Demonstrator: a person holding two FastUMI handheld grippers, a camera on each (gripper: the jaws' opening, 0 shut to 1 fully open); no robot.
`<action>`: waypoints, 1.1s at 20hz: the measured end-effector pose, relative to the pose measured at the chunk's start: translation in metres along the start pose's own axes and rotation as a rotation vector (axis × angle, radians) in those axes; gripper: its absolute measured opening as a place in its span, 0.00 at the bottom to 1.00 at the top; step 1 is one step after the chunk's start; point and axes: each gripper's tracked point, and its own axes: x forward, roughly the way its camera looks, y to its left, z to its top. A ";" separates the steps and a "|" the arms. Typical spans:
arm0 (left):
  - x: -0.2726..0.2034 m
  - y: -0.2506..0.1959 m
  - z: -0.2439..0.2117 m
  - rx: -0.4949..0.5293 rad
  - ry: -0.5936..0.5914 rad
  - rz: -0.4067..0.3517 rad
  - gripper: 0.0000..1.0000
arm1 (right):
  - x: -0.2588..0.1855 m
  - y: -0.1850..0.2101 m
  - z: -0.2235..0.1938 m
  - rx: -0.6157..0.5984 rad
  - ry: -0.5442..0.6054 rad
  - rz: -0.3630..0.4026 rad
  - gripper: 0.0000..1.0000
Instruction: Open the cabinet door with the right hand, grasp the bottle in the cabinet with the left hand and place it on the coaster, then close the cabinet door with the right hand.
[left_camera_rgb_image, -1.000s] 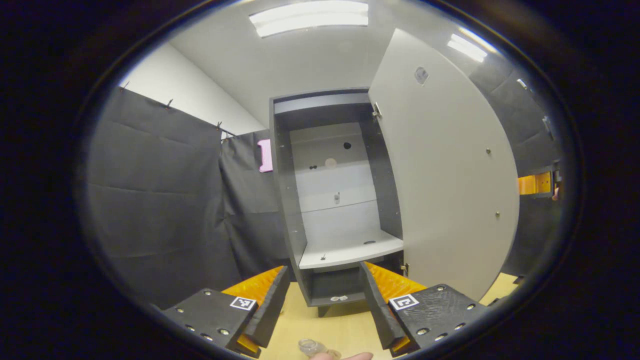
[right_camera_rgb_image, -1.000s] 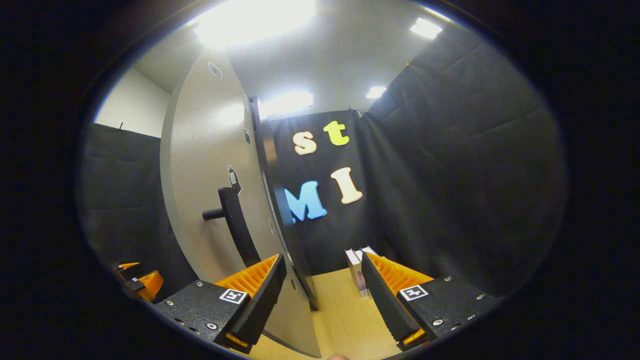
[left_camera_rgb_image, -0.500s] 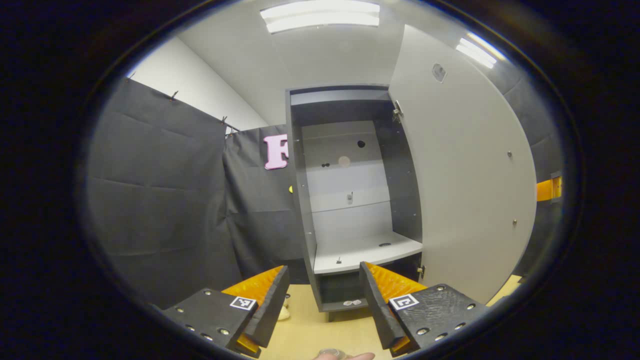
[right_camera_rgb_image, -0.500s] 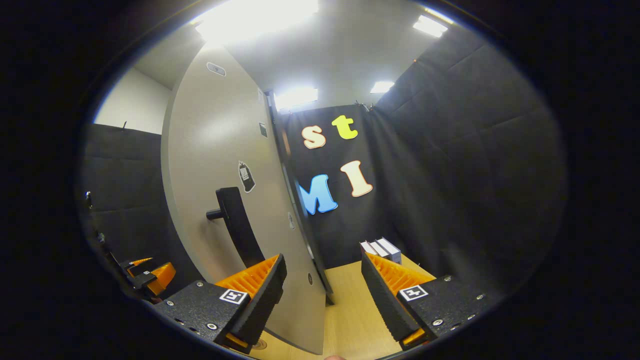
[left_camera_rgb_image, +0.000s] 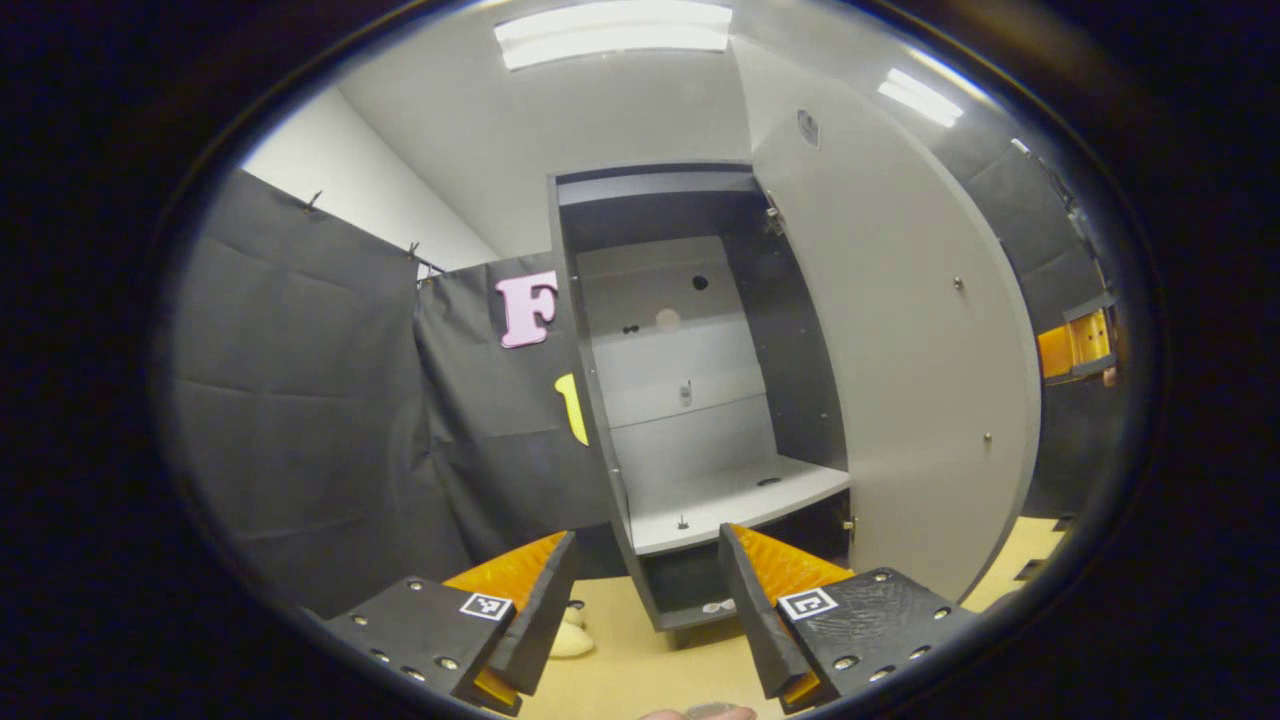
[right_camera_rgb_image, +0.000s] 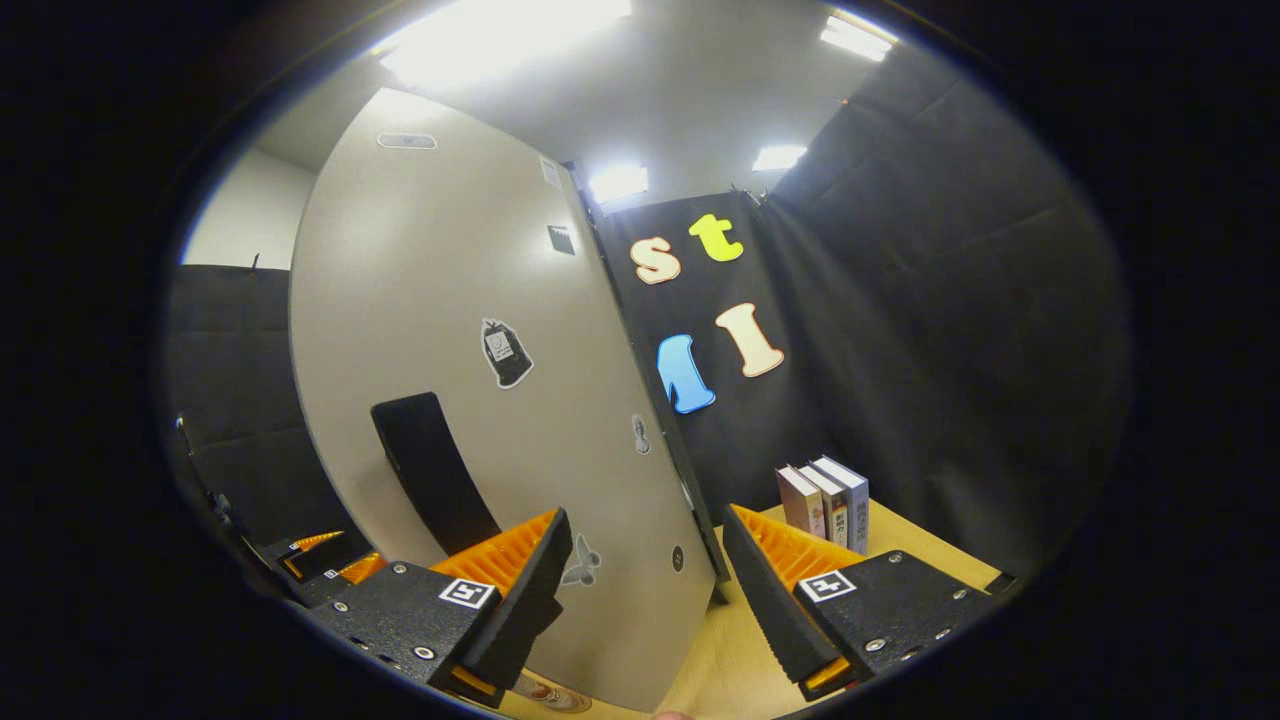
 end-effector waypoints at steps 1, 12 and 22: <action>0.003 0.008 -0.002 -0.004 0.002 0.002 0.85 | 0.003 0.006 -0.003 0.001 0.001 -0.003 0.94; 0.015 0.021 -0.020 -0.018 0.020 -0.081 0.85 | 0.039 0.065 -0.016 -0.004 -0.007 0.014 0.94; 0.030 0.028 -0.016 -0.021 0.040 0.008 0.77 | 0.074 0.069 -0.026 -0.023 0.046 0.087 0.95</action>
